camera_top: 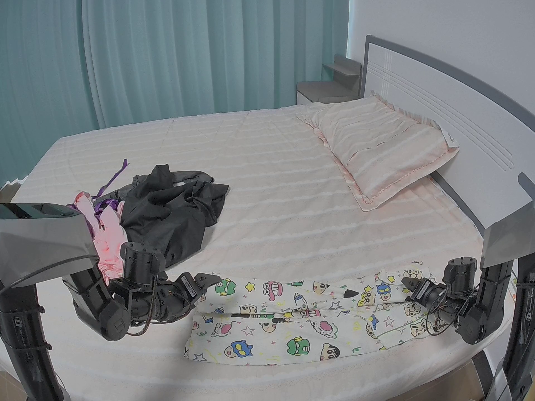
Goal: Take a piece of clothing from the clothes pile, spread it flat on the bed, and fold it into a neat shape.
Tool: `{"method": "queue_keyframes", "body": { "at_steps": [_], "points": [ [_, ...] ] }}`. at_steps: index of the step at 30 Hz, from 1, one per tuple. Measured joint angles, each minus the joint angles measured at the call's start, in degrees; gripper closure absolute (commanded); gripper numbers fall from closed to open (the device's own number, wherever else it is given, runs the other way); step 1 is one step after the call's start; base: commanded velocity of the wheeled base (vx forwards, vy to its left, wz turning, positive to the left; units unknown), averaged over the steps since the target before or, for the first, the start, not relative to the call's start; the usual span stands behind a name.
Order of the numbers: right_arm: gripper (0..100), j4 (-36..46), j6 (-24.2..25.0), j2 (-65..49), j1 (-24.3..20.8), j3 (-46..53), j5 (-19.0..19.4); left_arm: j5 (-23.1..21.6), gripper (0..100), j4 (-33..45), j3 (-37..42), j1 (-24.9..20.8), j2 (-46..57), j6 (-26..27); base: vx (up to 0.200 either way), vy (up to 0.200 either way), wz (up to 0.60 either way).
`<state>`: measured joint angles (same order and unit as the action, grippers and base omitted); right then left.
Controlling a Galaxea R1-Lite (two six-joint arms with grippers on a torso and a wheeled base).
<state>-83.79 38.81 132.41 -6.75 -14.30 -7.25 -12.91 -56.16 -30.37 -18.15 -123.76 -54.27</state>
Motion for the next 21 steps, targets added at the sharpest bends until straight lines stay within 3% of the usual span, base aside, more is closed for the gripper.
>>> {"method": "queue_keyframes", "body": {
  "at_steps": [11, 20, 21],
  "points": [
    [0, 0.1, 0.3, 3.2, 0.4, -0.8, -1.5, 0.2, 0, -10.4, 4.2, -0.6, -1.7, 0.3, 0.000, 0.000, 0.00],
    [0, 0.2, 1.9, 5.7, 1.6, -4.5, -1.6, 0.3, 0, -10.7, 4.8, -0.7, -2.6, 0.3, 0.000, 0.000, 0.00],
    [100, 0.1, 2.3, 6.0, 1.8, -5.2, -1.6, 0.3, 0, -10.7, 4.8, -0.7, -2.7, 0.3, 0.000, 0.000, 0.00]
  ]
}}
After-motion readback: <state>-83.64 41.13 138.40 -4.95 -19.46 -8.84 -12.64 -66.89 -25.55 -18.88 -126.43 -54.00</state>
